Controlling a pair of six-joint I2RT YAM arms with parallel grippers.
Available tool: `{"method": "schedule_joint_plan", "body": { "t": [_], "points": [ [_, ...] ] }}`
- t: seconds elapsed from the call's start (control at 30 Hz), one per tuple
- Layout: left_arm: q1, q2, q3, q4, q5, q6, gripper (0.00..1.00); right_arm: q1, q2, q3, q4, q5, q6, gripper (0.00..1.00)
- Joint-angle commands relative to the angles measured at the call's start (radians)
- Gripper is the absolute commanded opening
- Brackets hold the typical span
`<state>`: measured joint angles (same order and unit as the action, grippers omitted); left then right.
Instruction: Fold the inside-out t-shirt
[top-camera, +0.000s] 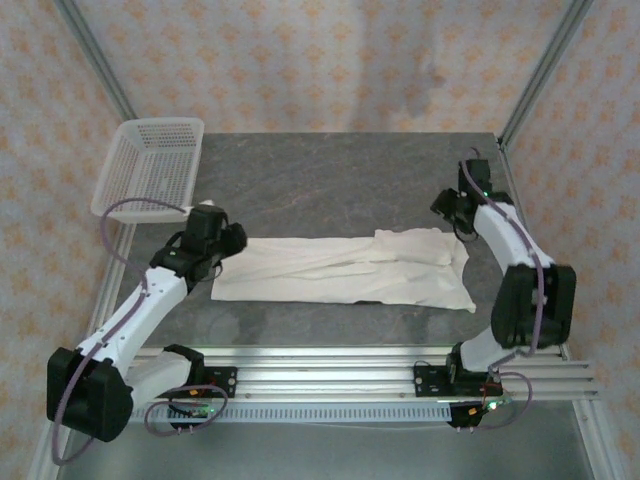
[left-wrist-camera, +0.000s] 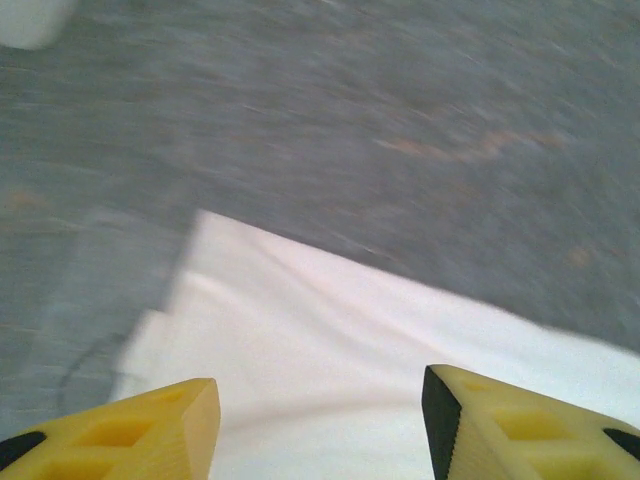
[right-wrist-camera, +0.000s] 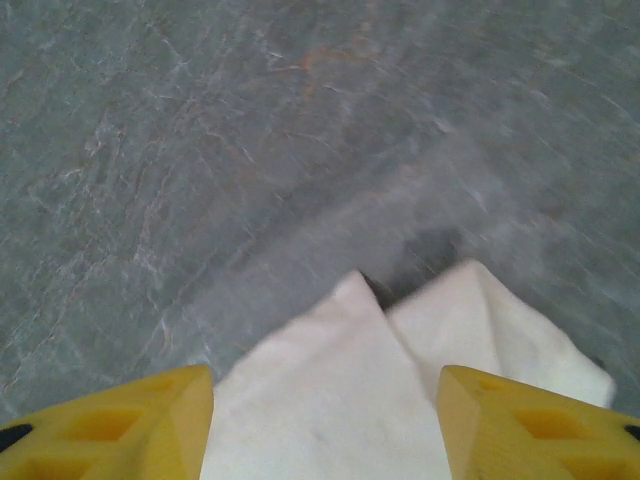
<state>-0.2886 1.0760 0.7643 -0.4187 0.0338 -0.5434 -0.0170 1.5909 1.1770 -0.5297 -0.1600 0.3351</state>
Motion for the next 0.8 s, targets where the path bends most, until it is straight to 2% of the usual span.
{"method": "schedule_joint_plan", "body": {
  "t": [0.0,0.17,0.2,0.23,0.37,0.5,0.67,0.77],
  "points": [
    [-0.096,0.003,-0.001,0.001,0.024,0.036,0.58,0.011,0.163,0.087,-0.072,0.065,-0.071,0.61],
    [-0.175,-0.024,-0.062,0.026,0.050,0.029,0.64,0.016,0.318,0.165,-0.091,0.017,-0.094,0.61],
    [-0.186,-0.032,-0.072,0.031,0.058,0.032,0.66,0.018,0.333,0.171,-0.092,-0.006,-0.102,0.58],
    [-0.195,-0.038,-0.079,0.034,0.060,0.036,0.67,0.021,0.339,0.172,-0.086,-0.018,-0.104,0.53],
    [-0.203,-0.049,-0.087,0.022,0.044,0.047,0.67,0.025,0.291,0.137,-0.054,-0.036,-0.095,0.22],
    [-0.203,-0.033,-0.074,0.006,0.019,0.048,0.67,0.025,0.223,0.114,-0.050,-0.045,-0.092,0.01],
    [-0.205,-0.024,-0.075,0.008,0.017,0.035,0.67,0.025,0.117,0.065,-0.059,-0.052,-0.080,0.00],
    [-0.205,-0.025,-0.082,0.011,0.020,0.028,0.67,0.025,0.014,-0.039,-0.038,-0.062,-0.050,0.00]
  ]
}}
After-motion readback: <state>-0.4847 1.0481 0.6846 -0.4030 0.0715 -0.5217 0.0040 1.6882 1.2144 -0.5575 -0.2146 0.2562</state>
